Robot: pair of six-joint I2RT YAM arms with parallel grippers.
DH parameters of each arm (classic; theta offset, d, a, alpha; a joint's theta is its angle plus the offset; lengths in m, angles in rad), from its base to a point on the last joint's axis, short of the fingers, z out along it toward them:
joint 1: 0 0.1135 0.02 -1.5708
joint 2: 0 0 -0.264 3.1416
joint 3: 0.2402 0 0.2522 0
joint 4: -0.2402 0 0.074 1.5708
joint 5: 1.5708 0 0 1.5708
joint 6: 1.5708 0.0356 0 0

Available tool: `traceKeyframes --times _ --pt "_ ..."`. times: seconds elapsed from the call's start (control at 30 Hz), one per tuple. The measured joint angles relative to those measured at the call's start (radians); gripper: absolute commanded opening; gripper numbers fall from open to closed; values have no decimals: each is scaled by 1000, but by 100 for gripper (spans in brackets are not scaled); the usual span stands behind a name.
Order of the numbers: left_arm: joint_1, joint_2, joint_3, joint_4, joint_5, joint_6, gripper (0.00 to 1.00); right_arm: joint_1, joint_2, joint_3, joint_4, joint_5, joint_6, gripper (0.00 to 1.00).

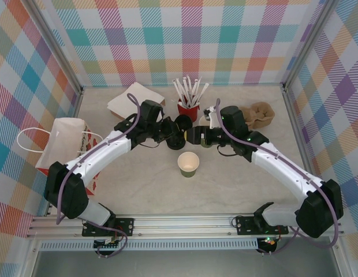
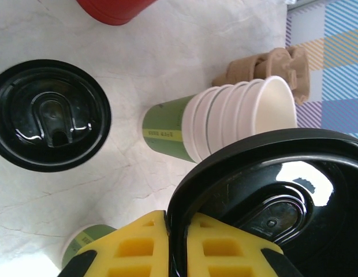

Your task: Pack the takeout coffee

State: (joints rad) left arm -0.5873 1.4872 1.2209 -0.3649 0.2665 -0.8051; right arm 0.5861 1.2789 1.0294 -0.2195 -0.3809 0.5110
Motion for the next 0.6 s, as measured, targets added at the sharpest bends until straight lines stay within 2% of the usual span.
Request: traceKeyframes --times 0.17,0.4,0.5,0.6 --pt "-19 0 -3 17 19 -23 11 0 22 5 21 -3 6 66" --pt "-34 0 -6 40 40 -45 11 0 50 45 29 -2 4 60" --pt "-38 0 -7 54 46 -48 11 0 62 55 32 -2 -1 51" --pt "-43 0 -7 58 50 -51 16 -1 67 61 23 6 -7 42"
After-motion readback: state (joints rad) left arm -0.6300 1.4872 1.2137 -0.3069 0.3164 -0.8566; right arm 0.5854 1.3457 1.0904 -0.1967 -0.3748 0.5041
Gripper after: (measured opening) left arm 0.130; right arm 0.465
